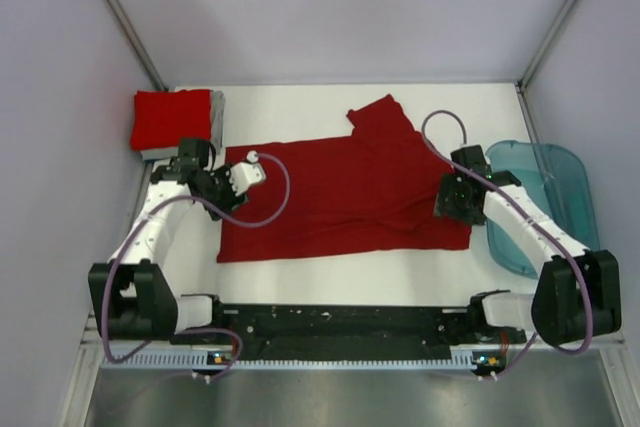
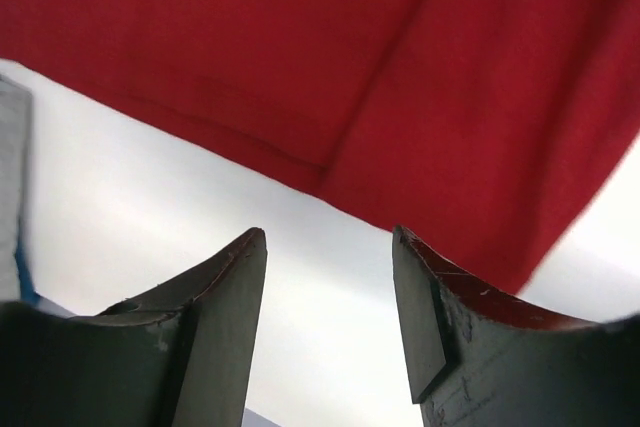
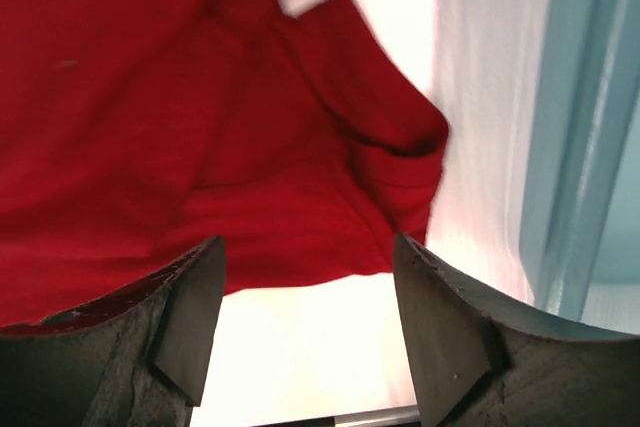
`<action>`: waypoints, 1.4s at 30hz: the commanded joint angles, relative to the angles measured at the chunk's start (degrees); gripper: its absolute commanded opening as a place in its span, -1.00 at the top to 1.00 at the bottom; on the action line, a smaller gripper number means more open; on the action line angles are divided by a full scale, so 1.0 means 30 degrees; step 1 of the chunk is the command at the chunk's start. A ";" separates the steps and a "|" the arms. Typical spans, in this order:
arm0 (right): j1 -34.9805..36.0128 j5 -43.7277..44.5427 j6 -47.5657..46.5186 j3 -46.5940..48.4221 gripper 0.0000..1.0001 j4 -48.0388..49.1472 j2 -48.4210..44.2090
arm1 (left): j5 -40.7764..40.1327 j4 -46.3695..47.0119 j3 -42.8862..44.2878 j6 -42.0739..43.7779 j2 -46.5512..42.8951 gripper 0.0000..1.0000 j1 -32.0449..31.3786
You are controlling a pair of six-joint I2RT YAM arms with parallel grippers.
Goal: Fold and stack the t-shirts
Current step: Fold the flattened tshirt in 1/3 of the way
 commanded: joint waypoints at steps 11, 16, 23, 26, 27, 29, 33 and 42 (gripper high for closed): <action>0.5565 -0.3781 -0.7510 0.3256 -0.22 0.1173 0.3100 | 0.0871 0.0122 0.3241 -0.1205 0.6939 -0.10 0.0859; 0.6181 -0.2819 -0.7657 0.3784 -0.22 0.0851 0.5856 | -0.0183 0.1204 0.2656 -0.1381 0.7965 -0.10 0.1035; 0.6211 -0.2756 -0.7657 0.4049 0.23 0.0792 0.6650 | -0.0275 0.1764 0.1893 -0.1264 0.8611 0.08 0.1123; 0.6211 -0.2579 -0.7687 0.4165 0.66 0.0763 0.6534 | -0.0010 0.1384 0.2097 -0.1147 0.8699 0.39 0.1182; 0.6211 -0.2579 -0.7716 0.4195 0.77 0.0763 0.6533 | 0.0077 0.1267 0.2156 -0.1176 0.8670 0.54 0.1182; 0.6211 -0.2462 -0.7687 0.4195 0.91 0.0734 0.6329 | 0.0282 0.0857 0.2360 -0.1147 0.8670 0.80 0.1211; 0.6240 -0.2199 -0.7657 0.4516 1.00 0.0529 0.5919 | 0.0430 0.0153 0.2742 -0.1175 0.8349 1.00 0.1270; 0.6211 -0.1525 -0.8823 0.6362 1.00 -0.0877 0.6357 | 0.0284 0.1117 0.2685 -0.2756 0.6124 1.00 0.1504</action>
